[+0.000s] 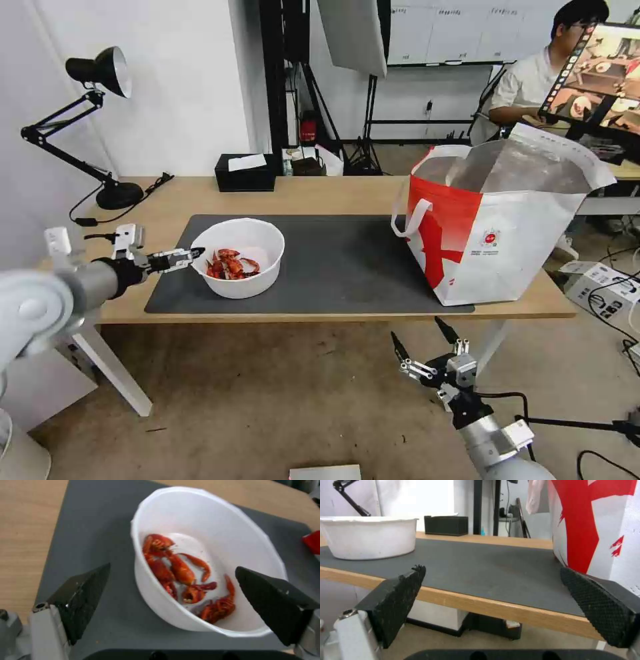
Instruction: Pick up the trash from the table and place it into the takeout bag.
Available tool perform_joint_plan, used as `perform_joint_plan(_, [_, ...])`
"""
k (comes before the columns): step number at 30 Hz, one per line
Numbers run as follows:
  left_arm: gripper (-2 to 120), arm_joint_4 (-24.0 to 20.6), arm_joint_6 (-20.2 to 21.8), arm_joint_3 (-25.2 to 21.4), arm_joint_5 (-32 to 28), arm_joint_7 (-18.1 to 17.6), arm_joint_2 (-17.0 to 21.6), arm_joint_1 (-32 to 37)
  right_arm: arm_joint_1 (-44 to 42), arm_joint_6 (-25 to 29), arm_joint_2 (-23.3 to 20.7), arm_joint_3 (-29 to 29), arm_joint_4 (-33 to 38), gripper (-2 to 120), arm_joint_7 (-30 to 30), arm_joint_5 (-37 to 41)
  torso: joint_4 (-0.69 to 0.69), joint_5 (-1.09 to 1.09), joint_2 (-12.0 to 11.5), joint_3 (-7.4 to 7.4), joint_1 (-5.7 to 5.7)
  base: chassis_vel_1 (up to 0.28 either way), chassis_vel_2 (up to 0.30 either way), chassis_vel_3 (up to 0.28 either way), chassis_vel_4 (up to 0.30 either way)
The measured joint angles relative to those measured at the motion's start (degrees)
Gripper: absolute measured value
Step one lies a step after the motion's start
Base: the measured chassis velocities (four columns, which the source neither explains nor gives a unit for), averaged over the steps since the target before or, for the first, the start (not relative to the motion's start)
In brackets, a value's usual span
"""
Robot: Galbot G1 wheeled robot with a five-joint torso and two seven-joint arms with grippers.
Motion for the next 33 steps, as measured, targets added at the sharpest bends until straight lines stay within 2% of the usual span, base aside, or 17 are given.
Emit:
perform_joint_plan(4, [100,4.2,0.6,3.3,-0.3,-1.6,-1.0,-3.4,0.0,0.0,0.0,0.0,0.0,100,0.0,0.0,0.00,0.00,0.0,-0.01,0.00,0.000,0.000,0.000,0.000])
perform_joint_plan(8, [100,6.0,0.6,4.7,0.0,-1.6,-1.8,-4.6,0.0,0.0,0.0,0.0,0.0,100,0.0,0.0,0.01,0.00,0.0,-0.01,-0.01,0.000,0.000,0.000,0.000])
perform_joint_plan(18, [100,8.3,0.3,10.4,0.1,-1.5,-4.6,-10.3,0.0,0.0,0.0,0.0,0.0,100,0.0,0.0,0.00,0.00,0.0,-0.01,-0.01,0.000,0.000,0.000,0.000])
perform_joint_plan(20, [100,9.6,0.3,12.8,0.2,-2.2,-5.5,-12.5,0.0,0.0,0.0,0.0,0.0,100,0.0,0.0,0.00,0.01,0.0,-0.01,-0.01,0.000,0.000,0.000,0.000])
perform_joint_plan(28, [100,11.8,0.2,16.2,0.5,-4.0,-6.0,-15.3,0.0,0.0,0.0,0.0,0.0,100,0.0,0.0,0.01,0.00,0.0,-0.01,-0.01,0.000,0.000,0.000,0.000])
perform_joint_plan(30, [85,12.4,0.1,18.1,0.0,-5.9,-6.0,-17.0,0.0,0.0,0.0,0.0,0.0,100,0.0,0.0,0.00,0.01,0.0,-0.01,0.00,0.000,0.000,0.000,0.000])
perform_joint_plan(31, [85,12.4,0.1,18.1,0.0,-5.9,-6.0,-17.0,0.0,0.0,0.0,0.0,0.0,100,0.0,0.0,0.00,0.01,0.0,-0.01,0.00,0.000,0.000,0.000,0.000])
perform_joint_plan(32, [74,12.4,0.1,18.7,-0.4,-7.0,-6.2,-17.1,0.0,0.0,0.0,0.0,0.0,100,0.0,0.0,0.01,0.00,0.0,-0.01,-0.01,0.000,0.000,0.000,0.000])
perform_joint_plan(33, [68,12.4,0.1,18.9,-0.6,-7.4,-6.2,-17.2,0.0,0.0,0.0,0.0,0.0,100,0.0,0.0,0.01,0.00,0.0,-0.01,-0.01,0.000,0.000,0.000,0.000])
